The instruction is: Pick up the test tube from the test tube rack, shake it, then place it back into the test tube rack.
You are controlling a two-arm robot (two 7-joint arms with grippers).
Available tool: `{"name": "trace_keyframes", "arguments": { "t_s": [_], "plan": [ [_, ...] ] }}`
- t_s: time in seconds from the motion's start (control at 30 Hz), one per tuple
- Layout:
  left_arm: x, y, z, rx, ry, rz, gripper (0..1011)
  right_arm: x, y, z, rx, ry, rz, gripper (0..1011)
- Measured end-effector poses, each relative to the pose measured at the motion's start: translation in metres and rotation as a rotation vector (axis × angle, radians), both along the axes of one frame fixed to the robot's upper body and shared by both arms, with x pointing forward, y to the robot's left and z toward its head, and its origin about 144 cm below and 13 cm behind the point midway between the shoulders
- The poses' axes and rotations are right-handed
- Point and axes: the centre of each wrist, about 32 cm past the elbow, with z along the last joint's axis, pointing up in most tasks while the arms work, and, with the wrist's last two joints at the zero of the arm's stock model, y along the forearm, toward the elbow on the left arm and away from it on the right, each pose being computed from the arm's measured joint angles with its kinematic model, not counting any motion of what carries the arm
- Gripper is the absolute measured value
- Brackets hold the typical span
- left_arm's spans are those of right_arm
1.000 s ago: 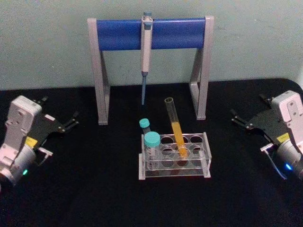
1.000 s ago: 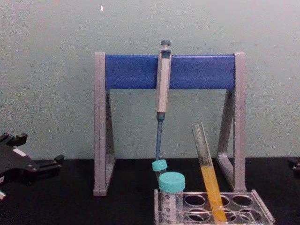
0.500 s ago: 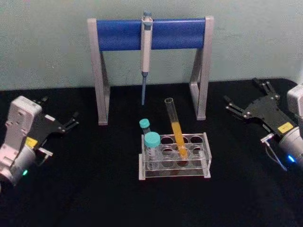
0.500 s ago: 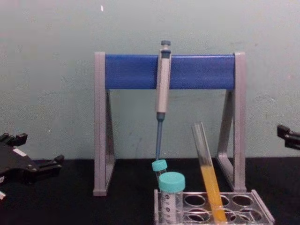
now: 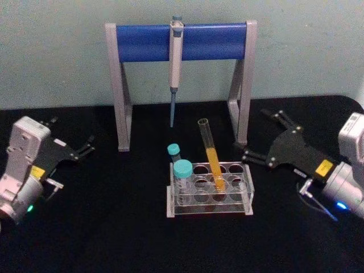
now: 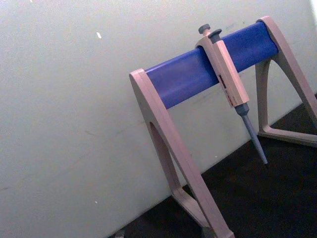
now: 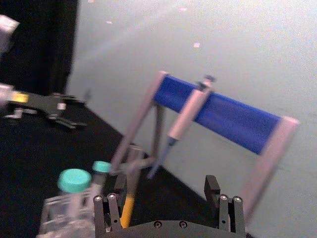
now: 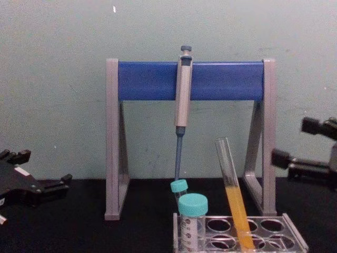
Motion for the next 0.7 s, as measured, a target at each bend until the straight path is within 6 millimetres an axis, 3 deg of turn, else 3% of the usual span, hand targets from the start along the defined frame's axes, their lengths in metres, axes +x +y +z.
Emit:
{"name": "trace_keyframes", "arguments": {
  "t_s": [0.7],
  "plan": [
    [0.0,0.0,0.0,0.0,0.0,0.0,1001,0.031,0.039,0.014,-0.052,0.19,0.119,1000]
  ]
}}
